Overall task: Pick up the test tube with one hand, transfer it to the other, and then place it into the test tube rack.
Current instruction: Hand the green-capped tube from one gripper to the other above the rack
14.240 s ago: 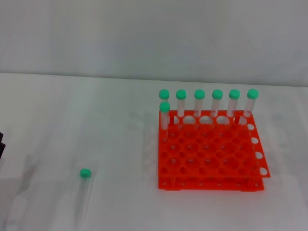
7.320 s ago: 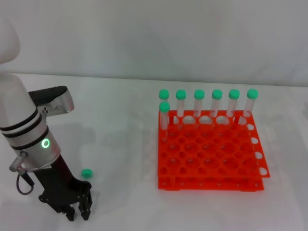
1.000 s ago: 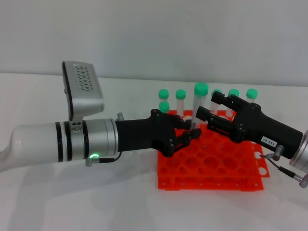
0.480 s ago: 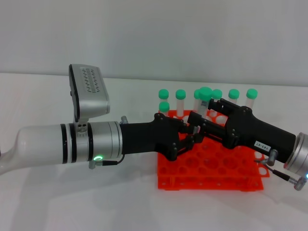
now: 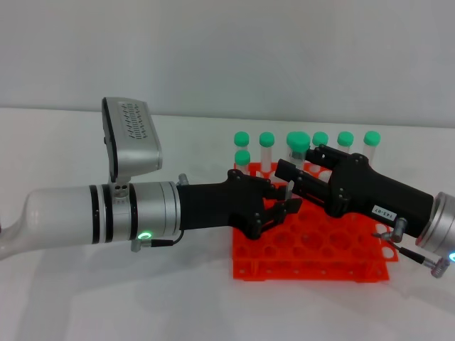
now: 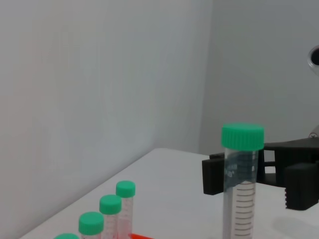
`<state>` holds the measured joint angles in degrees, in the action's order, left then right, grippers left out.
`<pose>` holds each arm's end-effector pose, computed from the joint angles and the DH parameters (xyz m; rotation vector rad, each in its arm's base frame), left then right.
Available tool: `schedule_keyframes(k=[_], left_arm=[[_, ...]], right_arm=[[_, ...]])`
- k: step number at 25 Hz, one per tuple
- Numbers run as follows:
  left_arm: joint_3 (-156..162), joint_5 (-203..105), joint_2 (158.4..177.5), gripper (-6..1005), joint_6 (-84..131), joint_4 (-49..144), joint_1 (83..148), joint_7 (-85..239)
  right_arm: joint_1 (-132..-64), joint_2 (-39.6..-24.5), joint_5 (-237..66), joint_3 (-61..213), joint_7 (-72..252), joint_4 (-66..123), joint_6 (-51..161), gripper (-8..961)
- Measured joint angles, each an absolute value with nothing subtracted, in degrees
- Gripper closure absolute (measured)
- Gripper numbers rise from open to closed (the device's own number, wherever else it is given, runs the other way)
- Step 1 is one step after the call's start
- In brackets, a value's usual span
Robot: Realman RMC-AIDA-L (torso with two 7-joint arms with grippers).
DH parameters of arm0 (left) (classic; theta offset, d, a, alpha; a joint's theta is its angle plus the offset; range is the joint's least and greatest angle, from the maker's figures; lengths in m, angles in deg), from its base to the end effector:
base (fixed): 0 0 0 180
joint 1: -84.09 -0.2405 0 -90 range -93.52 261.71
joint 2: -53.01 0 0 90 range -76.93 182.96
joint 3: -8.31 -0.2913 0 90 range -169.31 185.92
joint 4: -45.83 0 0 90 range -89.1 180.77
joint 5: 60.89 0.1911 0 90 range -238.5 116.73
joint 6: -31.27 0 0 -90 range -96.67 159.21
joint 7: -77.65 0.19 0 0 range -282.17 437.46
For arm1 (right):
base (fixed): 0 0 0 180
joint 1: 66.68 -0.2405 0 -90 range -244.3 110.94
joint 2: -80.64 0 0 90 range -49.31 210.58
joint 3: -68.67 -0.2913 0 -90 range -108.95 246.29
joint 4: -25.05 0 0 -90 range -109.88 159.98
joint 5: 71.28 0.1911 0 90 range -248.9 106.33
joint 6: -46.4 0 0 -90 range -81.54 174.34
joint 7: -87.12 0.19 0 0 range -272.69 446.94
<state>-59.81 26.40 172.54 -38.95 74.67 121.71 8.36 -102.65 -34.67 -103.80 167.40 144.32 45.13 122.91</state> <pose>-0.1918 0.3849 -0.1132 -2.7367 -0.3647 -0.7396 0.1669 0.3799 -0.0756 -2.4780 0.4564 1.2629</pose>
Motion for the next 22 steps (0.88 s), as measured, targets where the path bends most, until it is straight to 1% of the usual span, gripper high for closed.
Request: schedule_keyframes(k=[2, 16, 22], left_arm=[[-59.8, 26.4, 172.54, 803, -39.0, 74.6, 121.7, 8.4], [-60.5, 26.4, 172.54, 803, -38.9, 74.6, 122.1, 8.0], [-60.6, 26.4, 172.54, 803, -38.9, 74.6, 122.2, 7.8]], right_arm=[[-102.8, -34.67, -103.8, 167.7, 144.3, 45.1, 122.7, 427], [-102.9, -34.68, -104.5, 167.8, 144.3, 45.1, 121.5, 687], [-102.9, -34.68, -104.5, 167.8, 144.1, 45.1, 121.3, 691]])
